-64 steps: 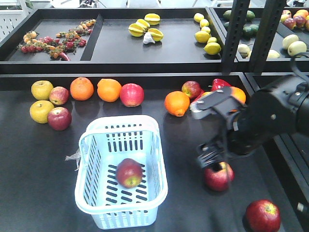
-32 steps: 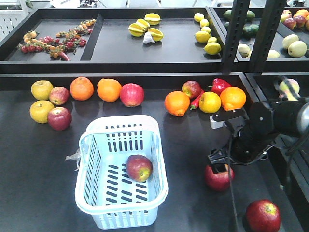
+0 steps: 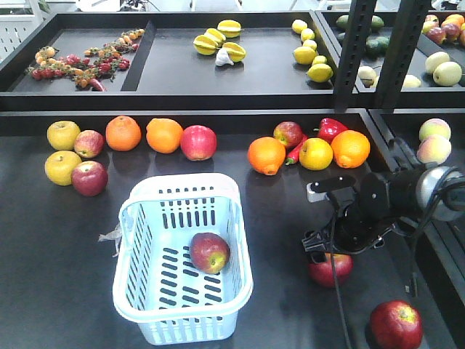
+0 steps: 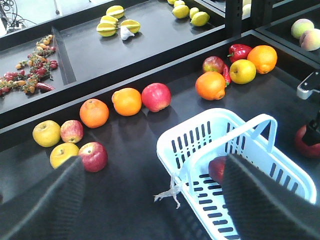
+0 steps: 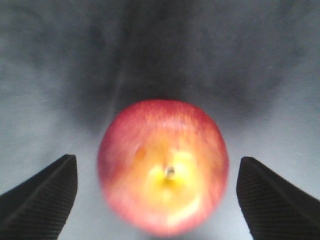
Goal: Pick three apples into basket with both arms
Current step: 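Move the right gripper back over the next red apple, then lower the right gripper onto the red apple and close, then carry the second red apple into the basket and open the right gripper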
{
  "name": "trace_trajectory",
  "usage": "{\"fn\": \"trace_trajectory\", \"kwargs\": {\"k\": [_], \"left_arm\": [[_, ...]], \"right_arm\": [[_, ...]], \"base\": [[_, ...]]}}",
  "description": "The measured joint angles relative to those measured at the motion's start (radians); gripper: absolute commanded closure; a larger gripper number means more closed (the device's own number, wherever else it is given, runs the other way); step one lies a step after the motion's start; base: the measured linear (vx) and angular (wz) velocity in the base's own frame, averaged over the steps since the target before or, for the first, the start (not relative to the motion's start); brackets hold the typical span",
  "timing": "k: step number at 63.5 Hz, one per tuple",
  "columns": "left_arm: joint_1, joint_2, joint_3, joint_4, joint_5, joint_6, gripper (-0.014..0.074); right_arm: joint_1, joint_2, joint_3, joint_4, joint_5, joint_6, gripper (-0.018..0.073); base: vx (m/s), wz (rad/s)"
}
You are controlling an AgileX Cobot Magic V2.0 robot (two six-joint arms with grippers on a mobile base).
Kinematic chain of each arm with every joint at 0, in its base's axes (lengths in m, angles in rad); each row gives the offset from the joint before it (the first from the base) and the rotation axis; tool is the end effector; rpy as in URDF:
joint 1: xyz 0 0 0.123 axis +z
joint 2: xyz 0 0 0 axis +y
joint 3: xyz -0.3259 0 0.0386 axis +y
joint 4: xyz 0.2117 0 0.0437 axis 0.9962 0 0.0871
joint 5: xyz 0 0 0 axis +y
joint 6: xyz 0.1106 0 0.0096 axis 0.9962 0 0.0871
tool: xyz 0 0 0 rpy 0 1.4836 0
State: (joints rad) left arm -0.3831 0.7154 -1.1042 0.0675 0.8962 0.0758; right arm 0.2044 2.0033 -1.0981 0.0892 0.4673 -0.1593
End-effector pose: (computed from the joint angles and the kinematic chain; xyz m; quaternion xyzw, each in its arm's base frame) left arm 0.0577 -0.0170 0.4414 0.1940 0.8158 -0.0500 0.5425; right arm 0.3595 0.0791 0.1568 -0.1429 0.9791 0.0287 0.1415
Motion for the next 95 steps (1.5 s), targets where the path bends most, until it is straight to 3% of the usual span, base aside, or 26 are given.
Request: {"fn": "trace_trajectory", "kwargs": {"k": [12,30,45,64,71,82,95], "left_arm": [[0.000,0.000,0.000,0.000,0.000,0.000,0.0056],[0.000,0.000,0.000,0.000,0.000,0.000,0.0056],[0.000,0.000,0.000,0.000,0.000,0.000,0.0056],[0.000,0.000,0.000,0.000,0.000,0.000,0.0056],[0.000,0.000,0.000,0.000,0.000,0.000,0.0056],[0.000,0.000,0.000,0.000,0.000,0.000,0.0056],[0.000,0.000,0.000,0.000,0.000,0.000,0.0056]], "right_arm": [[0.000,0.048,0.000,0.000,-0.009,0.000,0.0001],[0.000,0.051,-0.002,0.001,-0.002,0.000,0.0208],[0.000,-0.001,0.000,0.008,0.086,0.023,0.0211],[0.013,-0.295,0.000,0.085,0.187,-0.001,0.0211],[0.072,-0.403,0.000,0.112,0.221,-0.023,0.0211],[0.272,-0.517,0.000,0.144,0.217,-0.024,0.0211],[0.471,-0.496,0.003,0.154,0.123,0.013,0.0211]], "base": [[0.00,0.00],[0.00,0.00],[0.00,0.00],[0.00,0.00],[0.00,0.00],[0.00,0.00],[0.00,0.00]]}}
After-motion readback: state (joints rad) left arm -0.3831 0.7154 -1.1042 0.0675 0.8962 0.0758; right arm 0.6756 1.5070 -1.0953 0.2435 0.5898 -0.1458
